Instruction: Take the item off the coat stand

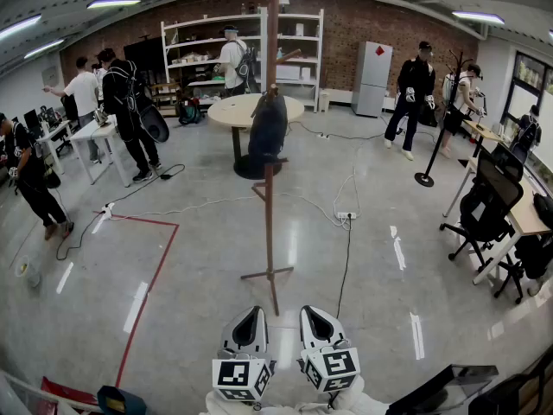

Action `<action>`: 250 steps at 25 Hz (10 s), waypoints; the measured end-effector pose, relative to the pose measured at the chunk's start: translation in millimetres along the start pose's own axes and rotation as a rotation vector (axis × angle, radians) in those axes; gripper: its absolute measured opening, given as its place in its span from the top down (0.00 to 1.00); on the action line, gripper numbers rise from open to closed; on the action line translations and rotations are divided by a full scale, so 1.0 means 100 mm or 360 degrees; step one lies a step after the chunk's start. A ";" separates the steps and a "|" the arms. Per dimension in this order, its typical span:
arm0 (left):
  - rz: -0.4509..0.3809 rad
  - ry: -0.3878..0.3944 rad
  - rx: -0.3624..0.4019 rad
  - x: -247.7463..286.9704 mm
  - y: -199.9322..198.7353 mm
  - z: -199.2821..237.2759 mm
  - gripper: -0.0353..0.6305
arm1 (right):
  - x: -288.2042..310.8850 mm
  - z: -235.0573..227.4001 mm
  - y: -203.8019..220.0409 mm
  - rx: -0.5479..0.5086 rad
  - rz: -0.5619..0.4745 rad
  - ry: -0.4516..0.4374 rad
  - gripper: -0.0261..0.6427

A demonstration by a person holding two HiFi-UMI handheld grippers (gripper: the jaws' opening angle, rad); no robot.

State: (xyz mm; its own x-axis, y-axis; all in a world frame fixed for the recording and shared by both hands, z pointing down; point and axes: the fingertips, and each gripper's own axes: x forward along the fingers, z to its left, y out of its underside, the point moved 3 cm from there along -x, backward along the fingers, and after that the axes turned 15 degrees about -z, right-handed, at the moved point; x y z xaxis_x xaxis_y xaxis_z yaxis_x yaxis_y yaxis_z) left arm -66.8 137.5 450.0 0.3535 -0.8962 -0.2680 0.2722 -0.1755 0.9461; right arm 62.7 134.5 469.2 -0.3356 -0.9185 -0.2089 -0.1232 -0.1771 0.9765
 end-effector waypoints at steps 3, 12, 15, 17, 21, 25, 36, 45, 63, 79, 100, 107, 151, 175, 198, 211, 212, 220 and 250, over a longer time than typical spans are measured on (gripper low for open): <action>0.0014 -0.0023 -0.0016 -0.05 0.03 0.06 0.95 | 0.00 0.07 0.03 -0.0004 0.0014 -0.0013 0.94; 0.0031 -0.0028 -0.0006 -0.05 0.06 0.17 0.95 | 0.06 0.08 0.03 -0.0021 0.0010 0.0022 0.94; 0.0034 -0.0020 -0.0018 -0.02 0.08 0.19 0.95 | 0.09 0.05 0.03 -0.0045 0.0012 0.0044 0.94; 0.0037 -0.0011 -0.0022 0.01 0.09 0.20 0.95 | 0.11 0.04 0.03 -0.0057 0.0013 0.0058 0.94; 0.0042 0.0009 -0.0016 0.09 0.10 0.21 0.95 | 0.20 0.00 0.04 -0.0058 0.0007 0.0064 0.94; 0.0039 0.0005 -0.0005 0.18 0.10 0.25 0.95 | 0.30 -0.02 0.06 -0.0059 0.0004 0.0062 0.94; 0.0051 -0.0031 0.0012 0.49 0.19 0.35 0.95 | 0.69 -0.18 0.05 -0.0018 -0.0035 0.0024 0.94; 0.0056 -0.0076 0.0038 0.83 0.26 0.40 0.95 | 1.02 -0.38 0.07 0.0001 -0.0037 -0.0030 0.94; 0.0085 -0.0129 0.0078 1.72 0.57 0.41 0.95 | 1.77 -1.02 0.29 0.0039 0.0012 -0.0110 0.94; 0.0102 -0.0193 0.0126 2.13 0.69 0.56 0.95 | 2.20 -1.21 0.42 0.0065 0.0035 -0.0186 0.94; 0.0079 -0.0187 0.0116 2.57 0.70 0.93 0.95 | 2.68 -1.22 0.52 0.0058 0.0035 -0.0190 0.94; 0.0071 -0.0151 0.0119 2.78 0.67 1.06 0.95 | 2.92 -1.22 0.48 0.0039 0.0011 -0.0170 0.94; 0.0116 -0.0039 0.0076 3.48 0.74 1.54 0.95 | 3.70 -1.11 0.19 0.0020 -0.0113 -0.0221 0.80; 0.0097 -0.0075 0.0074 3.50 0.72 1.52 0.95 | 4.14 -1.04 -0.53 0.0037 -0.0327 -0.0390 0.58; 0.0125 -0.0107 0.0065 3.48 0.80 1.67 0.95 | 4.29 -0.91 -0.67 0.0014 -0.0398 -0.0467 0.79; 0.0141 -0.0105 0.0061 3.48 0.86 1.71 0.95 | 4.30 -0.91 -0.69 -0.0010 -0.0445 -0.0457 0.93; 0.0140 -0.0107 0.0061 3.48 0.85 1.72 0.95 | 4.30 -0.91 -0.69 -0.0014 -0.0447 -0.0455 0.93; 0.0134 -0.0123 0.0067 3.47 0.84 1.77 0.95 | 4.30 -0.87 -0.77 -0.0062 -0.0499 -0.0469 0.94; 0.0136 -0.0114 0.0087 3.43 0.86 1.64 0.95 | 4.04 -0.72 -1.19 -0.0289 -0.0700 -0.0565 0.94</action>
State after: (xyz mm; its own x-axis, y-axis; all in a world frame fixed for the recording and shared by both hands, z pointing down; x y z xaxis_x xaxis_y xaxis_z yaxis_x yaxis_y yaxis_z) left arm -68.8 -251.7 469.1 0.3079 -0.9353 -0.1743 0.1938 -0.1177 0.9740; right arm 8.8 -241.0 272.5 -0.5852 -0.5763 -0.5705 -0.1703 -0.6005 0.7813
